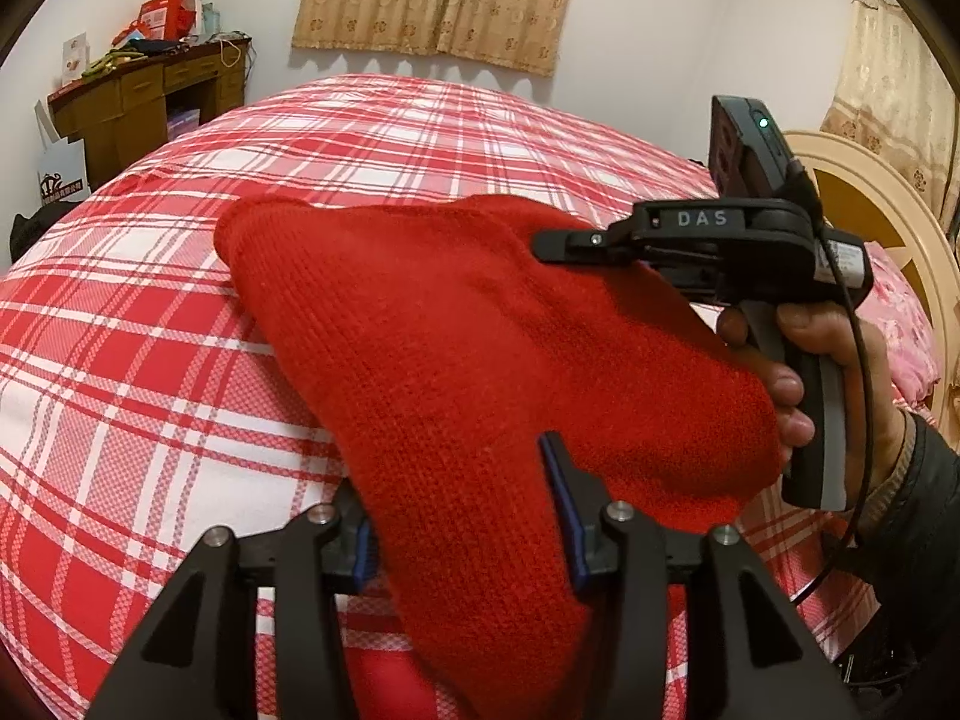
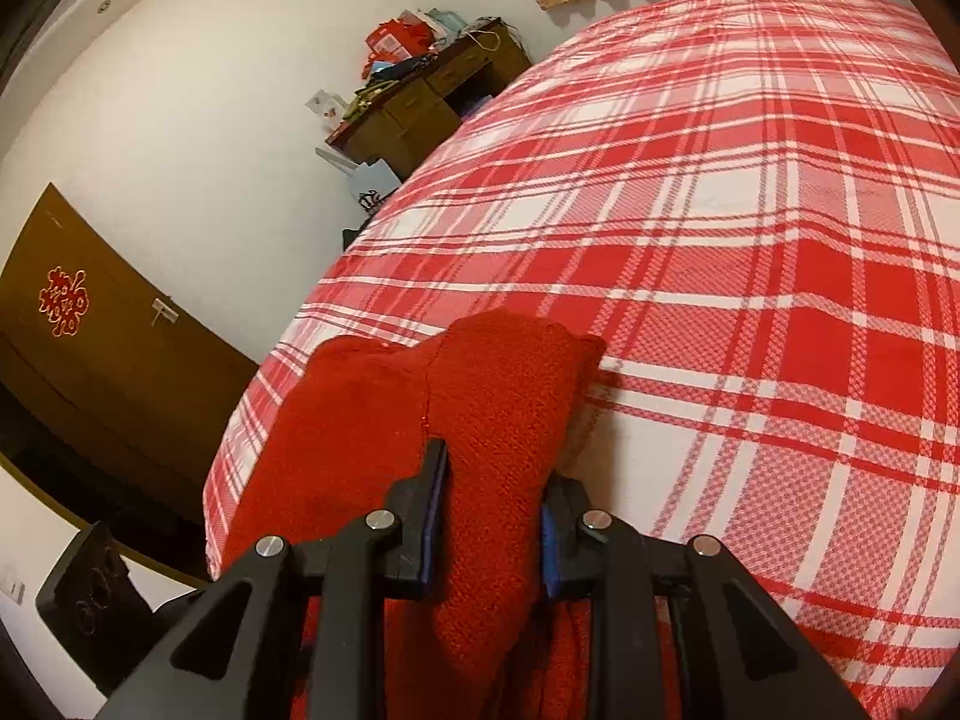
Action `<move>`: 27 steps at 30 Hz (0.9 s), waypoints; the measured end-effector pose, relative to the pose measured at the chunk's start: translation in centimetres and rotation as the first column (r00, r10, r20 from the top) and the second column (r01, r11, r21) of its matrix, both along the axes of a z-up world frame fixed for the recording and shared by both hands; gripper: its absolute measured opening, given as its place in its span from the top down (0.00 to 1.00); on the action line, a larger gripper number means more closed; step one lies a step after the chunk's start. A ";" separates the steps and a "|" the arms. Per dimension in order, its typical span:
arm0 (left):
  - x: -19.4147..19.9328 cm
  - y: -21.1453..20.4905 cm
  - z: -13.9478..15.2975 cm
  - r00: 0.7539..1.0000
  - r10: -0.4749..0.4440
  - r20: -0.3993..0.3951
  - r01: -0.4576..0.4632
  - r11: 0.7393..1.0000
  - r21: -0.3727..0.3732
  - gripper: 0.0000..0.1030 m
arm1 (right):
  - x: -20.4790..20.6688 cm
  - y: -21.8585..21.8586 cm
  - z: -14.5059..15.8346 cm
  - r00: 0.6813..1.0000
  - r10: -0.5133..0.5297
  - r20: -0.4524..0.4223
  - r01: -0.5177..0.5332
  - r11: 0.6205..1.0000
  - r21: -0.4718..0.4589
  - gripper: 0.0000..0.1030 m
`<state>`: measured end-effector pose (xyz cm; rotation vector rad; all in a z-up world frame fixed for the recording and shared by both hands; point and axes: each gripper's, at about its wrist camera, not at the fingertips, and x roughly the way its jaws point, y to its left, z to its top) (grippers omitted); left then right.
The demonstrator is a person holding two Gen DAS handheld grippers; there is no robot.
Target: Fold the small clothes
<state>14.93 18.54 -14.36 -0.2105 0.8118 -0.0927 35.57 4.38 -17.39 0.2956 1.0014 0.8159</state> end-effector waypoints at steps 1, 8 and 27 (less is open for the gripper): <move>0.0 0.0 0.0 1.000 0.002 -0.001 -0.002 1.000 -0.001 0.49 | 0.0 -0.1 -0.2 1.000 -0.004 -0.005 0.004 1.000 -0.004 0.74; -0.6 -0.3 1.0 1.000 0.016 -0.001 -0.016 1.000 0.019 0.44 | -0.3 -0.8 -0.3 0.999 -0.040 0.002 0.040 0.999 -0.021 0.70; -1.4 2.3 -0.5 0.988 0.148 0.040 -0.151 0.986 0.074 0.16 | -10.9 -4.4 0.9 0.997 0.062 0.049 -0.067 0.992 0.104 0.50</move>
